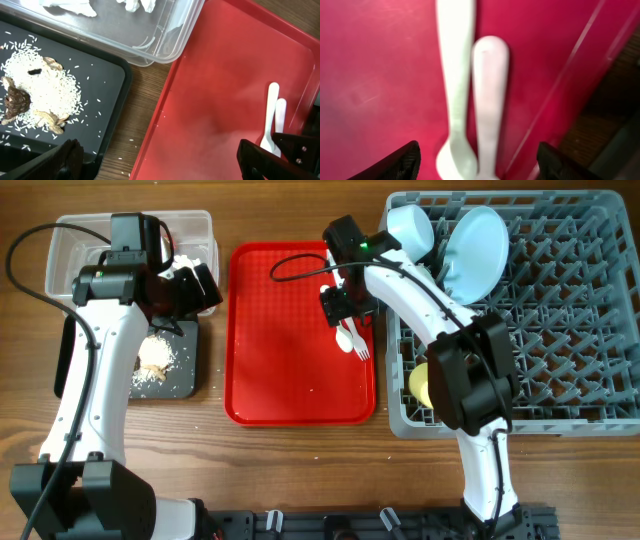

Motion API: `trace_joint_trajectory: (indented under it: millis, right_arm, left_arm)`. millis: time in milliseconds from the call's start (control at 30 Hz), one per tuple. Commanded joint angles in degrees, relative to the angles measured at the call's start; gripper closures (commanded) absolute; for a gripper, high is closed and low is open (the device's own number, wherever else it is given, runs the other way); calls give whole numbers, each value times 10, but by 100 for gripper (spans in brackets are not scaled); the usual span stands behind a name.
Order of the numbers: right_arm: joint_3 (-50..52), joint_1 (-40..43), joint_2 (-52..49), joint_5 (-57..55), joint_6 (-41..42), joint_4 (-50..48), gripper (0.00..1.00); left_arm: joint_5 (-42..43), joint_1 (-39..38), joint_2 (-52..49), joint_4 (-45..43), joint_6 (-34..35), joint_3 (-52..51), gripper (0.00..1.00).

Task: Sort waste into correct bins and load items into the dishwasher rack
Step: 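Move the right gripper to the white spoon and fork and grasp them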

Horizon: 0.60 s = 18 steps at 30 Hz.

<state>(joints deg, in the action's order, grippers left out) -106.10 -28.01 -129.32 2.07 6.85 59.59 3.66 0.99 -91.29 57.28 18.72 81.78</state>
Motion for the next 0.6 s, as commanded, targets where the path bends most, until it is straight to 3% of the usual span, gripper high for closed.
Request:
trace_joint_trajectory:
  millis: [0, 367, 567]
  right_arm:
    - [13, -12, -10, -8, 0, -3, 24]
    - [47, -12, -36, -7, 8, -26, 24]
    - [48, -13, -36, -7, 8, -25, 30]
  left_arm:
    - [-7, 2, 1, 0, -3, 3, 0]
    - [-7, 2, 1, 0, -3, 3, 0]
    - [-7, 2, 1, 0, -3, 4, 0]
